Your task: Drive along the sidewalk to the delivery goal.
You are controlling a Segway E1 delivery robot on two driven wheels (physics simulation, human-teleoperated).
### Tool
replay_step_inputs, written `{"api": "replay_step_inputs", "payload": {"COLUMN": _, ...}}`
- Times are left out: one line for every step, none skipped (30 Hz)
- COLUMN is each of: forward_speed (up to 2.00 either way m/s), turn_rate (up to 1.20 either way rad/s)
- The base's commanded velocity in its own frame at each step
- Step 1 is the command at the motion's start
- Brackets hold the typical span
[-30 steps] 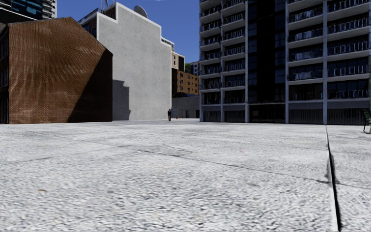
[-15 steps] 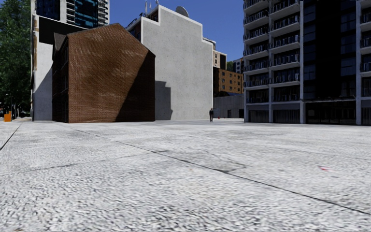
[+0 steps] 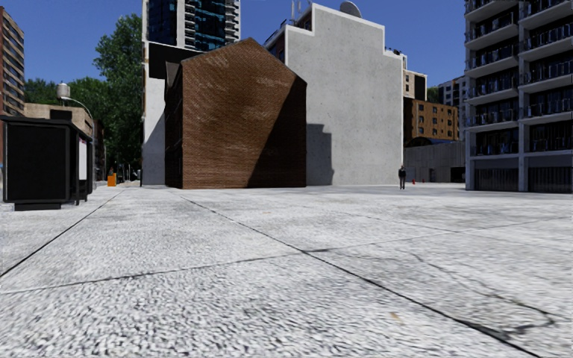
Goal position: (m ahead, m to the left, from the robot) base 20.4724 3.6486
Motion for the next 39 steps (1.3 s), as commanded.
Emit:
{"api": "replay_step_inputs", "payload": {"forward_speed": 2.00, "turn_rate": 0.61}}
{"api": "replay_step_inputs", "payload": {"forward_speed": 2.00, "turn_rate": 0.61}}
{"api": "replay_step_inputs", "payload": {"forward_speed": 2.00, "turn_rate": 0.61}}
{"api": "replay_step_inputs", "payload": {"forward_speed": 2.00, "turn_rate": 0.61}}
{"api": "replay_step_inputs", "payload": {"forward_speed": 2.00, "turn_rate": 0.61}}
{"api": "replay_step_inputs", "payload": {"forward_speed": 2.00, "turn_rate": 0.61}}
{"api": "replay_step_inputs", "payload": {"forward_speed": 2.00, "turn_rate": 0.61}}
{"api": "replay_step_inputs", "payload": {"forward_speed": 2.00, "turn_rate": 0.61}}
{"api": "replay_step_inputs", "payload": {"forward_speed": 2.00, "turn_rate": 0.61}}
{"api": "replay_step_inputs", "payload": {"forward_speed": 2.00, "turn_rate": 0.61}}
{"api": "replay_step_inputs", "payload": {"forward_speed": 2.00, "turn_rate": 0.60}}
{"api": "replay_step_inputs", "payload": {"forward_speed": 2.00, "turn_rate": 0.52}}
{"api": "replay_step_inputs", "payload": {"forward_speed": 2.00, "turn_rate": 0.52}}
{"api": "replay_step_inputs", "payload": {"forward_speed": 2.00, "turn_rate": 0.43}}
{"api": "replay_step_inputs", "payload": {"forward_speed": 2.00, "turn_rate": 0.28}}
{"api": "replay_step_inputs", "payload": {"forward_speed": 2.00, "turn_rate": 0.00}}
{"api": "replay_step_inputs", "payload": {"forward_speed": 2.00, "turn_rate": 0.00}}
{"api": "replay_step_inputs", "payload": {"forward_speed": 2.00, "turn_rate": 0.00}}
{"api": "replay_step_inputs", "payload": {"forward_speed": 2.00, "turn_rate": 0.00}}
{"api": "replay_step_inputs", "payload": {"forward_speed": 2.00, "turn_rate": 0.00}}
{"api": "replay_step_inputs", "payload": {"forward_speed": 2.00, "turn_rate": 0.00}}
{"api": "replay_step_inputs", "payload": {"forward_speed": 2.00, "turn_rate": 0.00}}
{"api": "replay_step_inputs", "payload": {"forward_speed": 2.00, "turn_rate": 0.00}}
{"api": "replay_step_inputs", "payload": {"forward_speed": 2.00, "turn_rate": 0.00}}
{"api": "replay_step_inputs", "payload": {"forward_speed": 2.00, "turn_rate": 0.00}}
{"api": "replay_step_inputs", "payload": {"forward_speed": 2.00, "turn_rate": 0.00}}
{"api": "replay_step_inputs", "payload": {"forward_speed": 2.00, "turn_rate": 0.00}}
{"api": "replay_step_inputs", "payload": {"forward_speed": 2.00, "turn_rate": 0.00}}
{"api": "replay_step_inputs", "payload": {"forward_speed": 2.00, "turn_rate": 0.00}}
{"api": "replay_step_inputs", "payload": {"forward_speed": 2.00, "turn_rate": 0.00}}
{"api": "replay_step_inputs", "payload": {"forward_speed": 2.00, "turn_rate": 0.00}}
{"api": "replay_step_inputs", "payload": {"forward_speed": 2.00, "turn_rate": 0.00}}
{"api": "replay_step_inputs", "payload": {"forward_speed": 2.00, "turn_rate": 0.00}}
{"api": "replay_step_inputs", "payload": {"forward_speed": 2.00, "turn_rate": 0.00}}
{"api": "replay_step_inputs", "payload": {"forward_speed": 2.00, "turn_rate": 0.00}}
{"api": "replay_step_inputs", "payload": {"forward_speed": 2.00, "turn_rate": 0.00}}
{"api": "replay_step_inputs", "payload": {"forward_speed": 2.00, "turn_rate": 0.00}}
{"api": "replay_step_inputs", "payload": {"forward_speed": 2.00, "turn_rate": 0.00}}
{"api": "replay_step_inputs", "payload": {"forward_speed": 2.00, "turn_rate": 0.00}}
